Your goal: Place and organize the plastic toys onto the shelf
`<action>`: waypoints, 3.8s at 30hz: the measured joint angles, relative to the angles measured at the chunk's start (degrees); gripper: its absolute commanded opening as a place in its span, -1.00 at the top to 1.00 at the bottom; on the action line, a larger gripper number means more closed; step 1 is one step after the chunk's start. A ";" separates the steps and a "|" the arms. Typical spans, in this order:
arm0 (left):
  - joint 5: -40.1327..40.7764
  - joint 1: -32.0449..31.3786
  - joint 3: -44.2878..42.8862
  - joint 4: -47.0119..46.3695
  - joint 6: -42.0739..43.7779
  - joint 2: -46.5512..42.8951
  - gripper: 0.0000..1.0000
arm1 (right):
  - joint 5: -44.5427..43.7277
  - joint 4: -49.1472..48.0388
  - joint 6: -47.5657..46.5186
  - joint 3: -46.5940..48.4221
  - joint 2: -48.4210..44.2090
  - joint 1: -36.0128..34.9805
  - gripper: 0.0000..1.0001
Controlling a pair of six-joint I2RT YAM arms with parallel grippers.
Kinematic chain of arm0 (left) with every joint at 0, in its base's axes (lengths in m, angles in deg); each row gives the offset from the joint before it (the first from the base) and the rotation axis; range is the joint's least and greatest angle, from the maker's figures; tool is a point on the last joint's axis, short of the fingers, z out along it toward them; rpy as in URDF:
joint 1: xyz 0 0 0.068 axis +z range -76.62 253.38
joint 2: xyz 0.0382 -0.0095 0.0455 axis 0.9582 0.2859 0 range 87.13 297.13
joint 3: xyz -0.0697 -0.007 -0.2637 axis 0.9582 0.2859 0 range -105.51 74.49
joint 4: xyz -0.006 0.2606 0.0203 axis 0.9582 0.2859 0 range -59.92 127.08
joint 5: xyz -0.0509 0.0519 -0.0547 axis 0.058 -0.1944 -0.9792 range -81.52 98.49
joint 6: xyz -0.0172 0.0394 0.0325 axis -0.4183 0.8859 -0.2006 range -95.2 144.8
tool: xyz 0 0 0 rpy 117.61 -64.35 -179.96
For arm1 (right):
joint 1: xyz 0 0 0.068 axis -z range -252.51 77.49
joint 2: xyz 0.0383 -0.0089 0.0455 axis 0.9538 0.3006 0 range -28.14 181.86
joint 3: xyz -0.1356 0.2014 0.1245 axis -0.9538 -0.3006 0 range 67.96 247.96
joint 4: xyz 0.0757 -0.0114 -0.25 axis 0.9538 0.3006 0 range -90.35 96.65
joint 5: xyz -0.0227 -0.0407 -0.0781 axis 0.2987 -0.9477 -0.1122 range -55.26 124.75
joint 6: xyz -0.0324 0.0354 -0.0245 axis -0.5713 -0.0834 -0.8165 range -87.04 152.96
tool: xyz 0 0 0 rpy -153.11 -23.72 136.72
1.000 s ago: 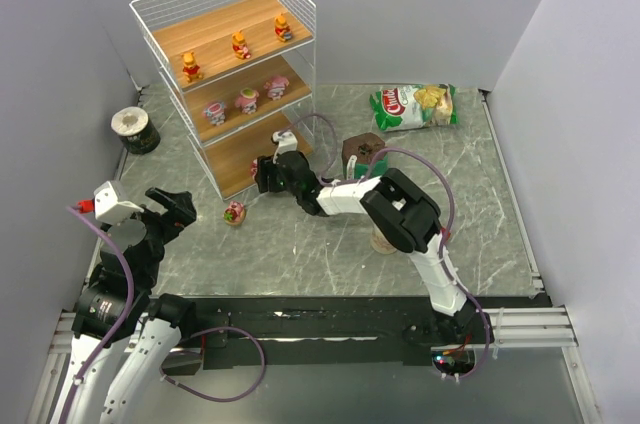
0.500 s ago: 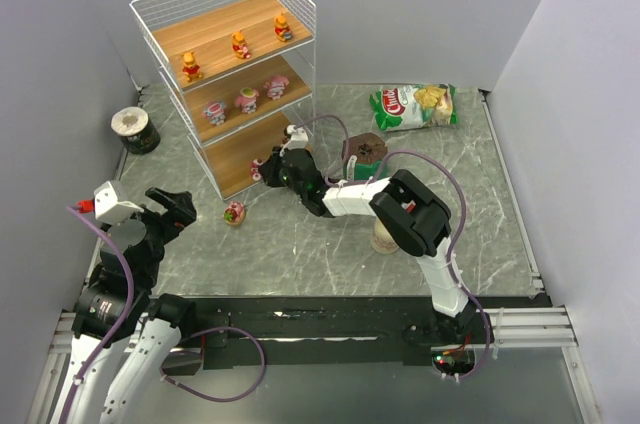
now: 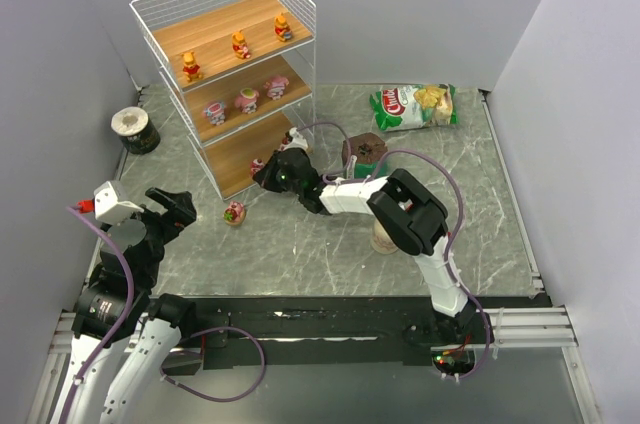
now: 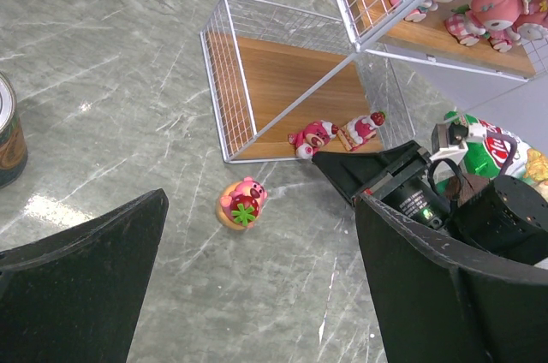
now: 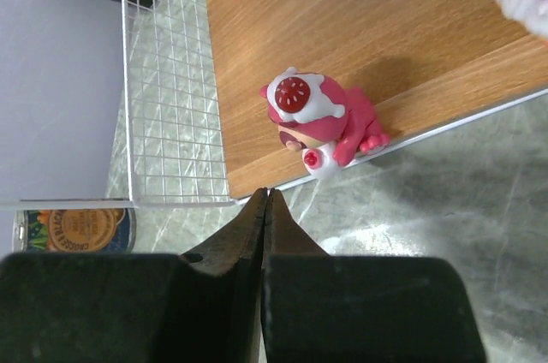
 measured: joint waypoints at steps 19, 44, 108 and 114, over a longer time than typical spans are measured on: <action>0.00 0.00 0.00 0.00 0.00 0.00 -0.93 | -1.36 10.99 2.47 8.33 4.13 0.00 1.00; 0.00 -0.04 0.00 0.00 0.00 0.00 -0.93 | -6.40 14.38 -0.17 11.85 5.33 0.76 1.00; -0.07 -0.04 0.00 0.00 0.00 -0.09 -0.93 | -13.03 23.41 -25.09 16.09 3.93 -16.31 -0.31; -0.07 -0.04 0.00 0.00 0.00 -0.09 -0.93 | -14.45 24.90 -27.96 16.92 4.70 -16.83 -0.09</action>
